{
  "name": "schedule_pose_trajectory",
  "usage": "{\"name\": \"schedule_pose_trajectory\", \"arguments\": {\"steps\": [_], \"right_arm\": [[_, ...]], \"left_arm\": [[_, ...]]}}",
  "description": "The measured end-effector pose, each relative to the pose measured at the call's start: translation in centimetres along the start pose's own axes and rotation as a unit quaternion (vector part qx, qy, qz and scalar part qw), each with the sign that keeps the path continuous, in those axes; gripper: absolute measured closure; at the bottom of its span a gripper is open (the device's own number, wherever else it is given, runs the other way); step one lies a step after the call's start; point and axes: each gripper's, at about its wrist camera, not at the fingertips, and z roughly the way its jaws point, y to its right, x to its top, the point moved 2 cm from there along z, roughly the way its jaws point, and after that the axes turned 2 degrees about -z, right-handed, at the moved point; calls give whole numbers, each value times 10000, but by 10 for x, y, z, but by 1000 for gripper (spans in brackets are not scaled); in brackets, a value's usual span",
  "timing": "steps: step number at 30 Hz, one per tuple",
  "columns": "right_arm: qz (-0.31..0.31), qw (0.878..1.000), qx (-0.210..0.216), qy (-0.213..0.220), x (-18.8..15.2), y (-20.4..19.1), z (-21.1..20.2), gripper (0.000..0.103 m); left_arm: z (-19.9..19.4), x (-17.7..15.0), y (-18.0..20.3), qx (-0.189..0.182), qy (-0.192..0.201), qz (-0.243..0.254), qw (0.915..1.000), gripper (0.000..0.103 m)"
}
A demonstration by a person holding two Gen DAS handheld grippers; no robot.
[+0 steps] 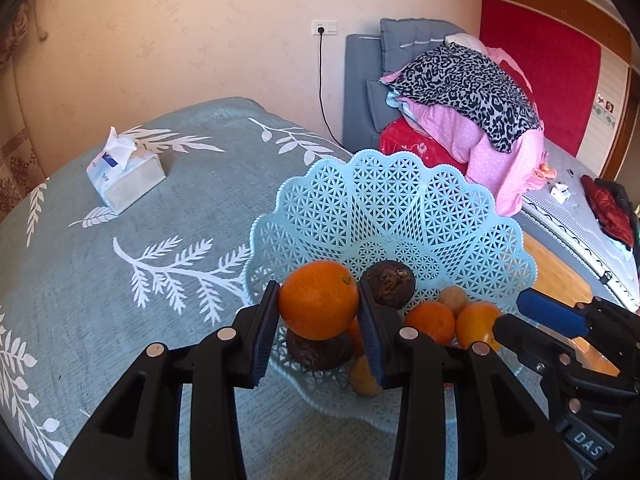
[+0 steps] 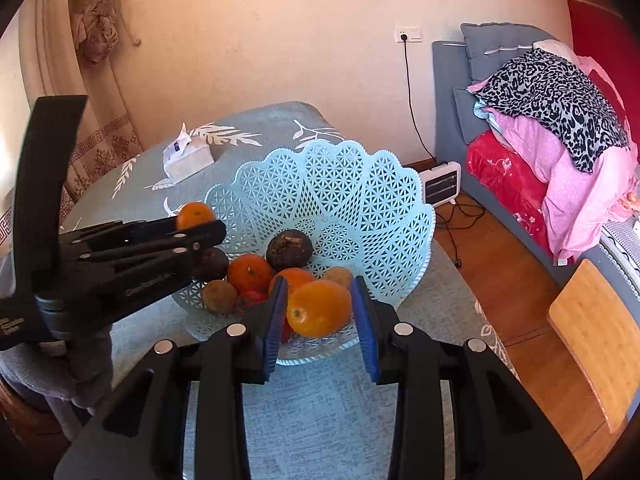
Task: Organize fruits
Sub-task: 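Lower the orange into the basket and open the left tool while the right tool releases the tomato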
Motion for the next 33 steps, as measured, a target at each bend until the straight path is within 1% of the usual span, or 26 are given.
{"name": "schedule_pose_trajectory", "arguments": {"steps": [2, 4, 16, 18, 25, 26, 28, 30, 31, 32, 33], "right_arm": [[56, 9999, -37, 84, 0, 2, -2, 42], [29, 9999, -100, 106, 0, 2, -2, 42], [76, 9998, -132, 133, -1, 3, -3, 42], [81, 9997, -147, 152, -1, 3, -4, 37], [80, 9997, -146, 151, -2, 3, -5, 37], [72, 9998, -147, 149, -2, 3, -5, 37], [69, 9998, -145, 147, -3, 2, -5, 37], [67, 9998, -147, 144, -3, 2, -5, 35], [67, 9997, -153, 149, -4, 2, -6, 31], [67, 9997, -163, 161, -4, 2, -6, 28], [65, 9997, -167, 164, -5, 2, -6, 27]], "left_arm": [[3, 0, 2, 17, -7, 26, 10000, 64], [4, 0, 3, 13, -21, 35, 10000, 64], [5, 0, 4, 69, 34, 84, 9999, 64], [3, -1, 4, 102, 67, 94, 9999, 64], [-2, -2, 0, 182, 115, 85, 9997, 63], [-3, -3, 1, 205, 129, 89, 9997, 62], [-7, -3, 0, 248, 181, 74, 9995, 50], [-10, -3, -1, 307, 239, 79, 9992, 49], [-11, -3, -1, 324, 254, 83, 9991, 48], [-13, -3, -1, 348, 274, 79, 9990, 46], [-15, -3, -1, 378, 305, 75, 9988, 43]]}}
